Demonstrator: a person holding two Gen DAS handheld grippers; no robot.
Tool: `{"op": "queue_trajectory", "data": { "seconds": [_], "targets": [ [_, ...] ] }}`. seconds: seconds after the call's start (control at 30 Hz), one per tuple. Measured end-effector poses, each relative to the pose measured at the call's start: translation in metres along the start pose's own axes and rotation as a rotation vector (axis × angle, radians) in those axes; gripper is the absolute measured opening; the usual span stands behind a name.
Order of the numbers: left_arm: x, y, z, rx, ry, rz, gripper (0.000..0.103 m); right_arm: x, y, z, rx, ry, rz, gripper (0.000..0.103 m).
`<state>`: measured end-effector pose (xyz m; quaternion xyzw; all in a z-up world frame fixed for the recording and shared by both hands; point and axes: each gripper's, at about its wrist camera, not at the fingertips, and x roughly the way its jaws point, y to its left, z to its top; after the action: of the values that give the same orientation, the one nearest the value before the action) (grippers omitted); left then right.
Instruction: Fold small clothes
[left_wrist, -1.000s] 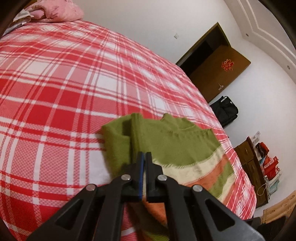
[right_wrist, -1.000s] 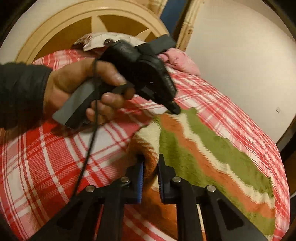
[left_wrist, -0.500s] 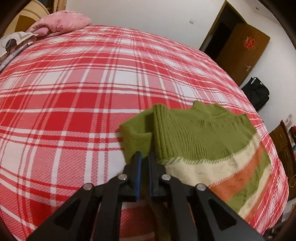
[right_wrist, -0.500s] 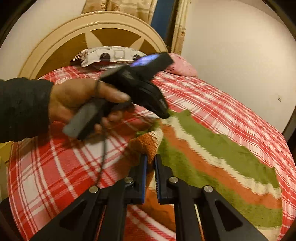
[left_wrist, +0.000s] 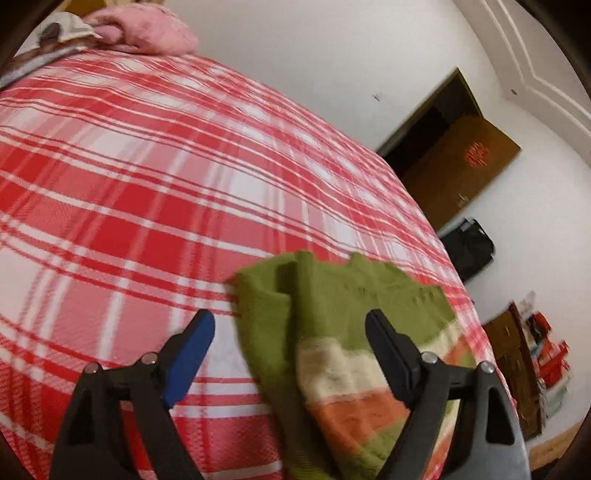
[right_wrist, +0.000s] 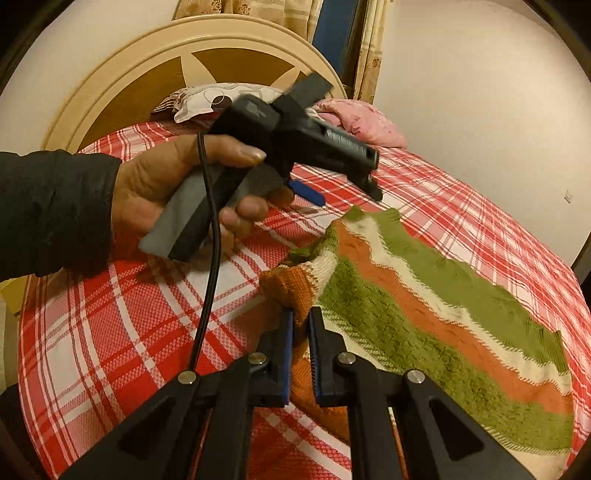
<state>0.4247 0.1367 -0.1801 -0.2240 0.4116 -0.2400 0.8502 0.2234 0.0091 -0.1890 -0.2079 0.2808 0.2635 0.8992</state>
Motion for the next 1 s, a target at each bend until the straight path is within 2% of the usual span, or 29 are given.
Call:
{"op": "queue_trajectory", "data": {
  "seconds": [0.07, 0.13, 0.17, 0.2, 0.23, 0.3, 0.43, 0.6, 0.67, 0.8, 0.87, 0.93, 1.0],
  "targets": [
    [0.014, -0.008, -0.001, 0.022, 0.043, 0.0, 0.086, 0.001, 0.001, 0.001, -0.004, 0.002, 0.002, 0.007],
    [0.027, -0.014, -0.004, 0.056, 0.08, 0.061, 0.085, 0.001, 0.003, 0.001, -0.01, 0.003, 0.004, 0.007],
    [0.031, -0.014, -0.005, 0.058, 0.08, 0.071, 0.085, 0.001, 0.004, 0.002, -0.011, 0.003, 0.005, 0.007],
    [0.033, -0.015, -0.006, 0.066, 0.072, 0.084, 0.08, 0.001, 0.004, 0.002, -0.013, 0.002, 0.005, 0.007],
    [0.034, -0.017, -0.006, 0.08, 0.072, 0.097, 0.061, 0.0, 0.005, 0.002, -0.013, 0.002, 0.005, 0.007],
    [0.037, -0.018, -0.004, 0.085, 0.103, 0.084, 0.014, -0.001, 0.004, 0.001, -0.009, -0.001, -0.001, 0.007],
    [0.025, -0.022, -0.001, 0.084, 0.074, 0.048, 0.012, -0.005, -0.005, 0.002, 0.008, -0.01, -0.014, 0.007],
    [0.02, -0.033, 0.011, 0.024, 0.065, -0.012, 0.012, -0.018, -0.035, -0.004, 0.079, -0.025, -0.04, 0.007],
    [0.02, -0.045, 0.015, 0.015, 0.055, -0.041, 0.012, -0.031, -0.051, -0.007, 0.119, -0.045, -0.058, 0.0],
    [0.027, -0.077, 0.02, 0.035, 0.043, -0.085, 0.012, -0.057, -0.088, -0.013, 0.211, -0.075, -0.068, 0.0],
    [0.031, -0.091, 0.023, 0.062, 0.049, -0.08, 0.012, -0.065, -0.103, -0.017, 0.247, -0.08, -0.078, 0.0],
    [0.033, -0.099, 0.024, 0.08, 0.07, -0.081, 0.012, -0.064, -0.107, -0.02, 0.257, -0.047, -0.042, 0.0],
    [0.031, -0.103, 0.025, 0.104, 0.075, -0.075, 0.012, -0.065, -0.098, -0.023, 0.25, -0.058, -0.027, 0.0]
  ]
}}
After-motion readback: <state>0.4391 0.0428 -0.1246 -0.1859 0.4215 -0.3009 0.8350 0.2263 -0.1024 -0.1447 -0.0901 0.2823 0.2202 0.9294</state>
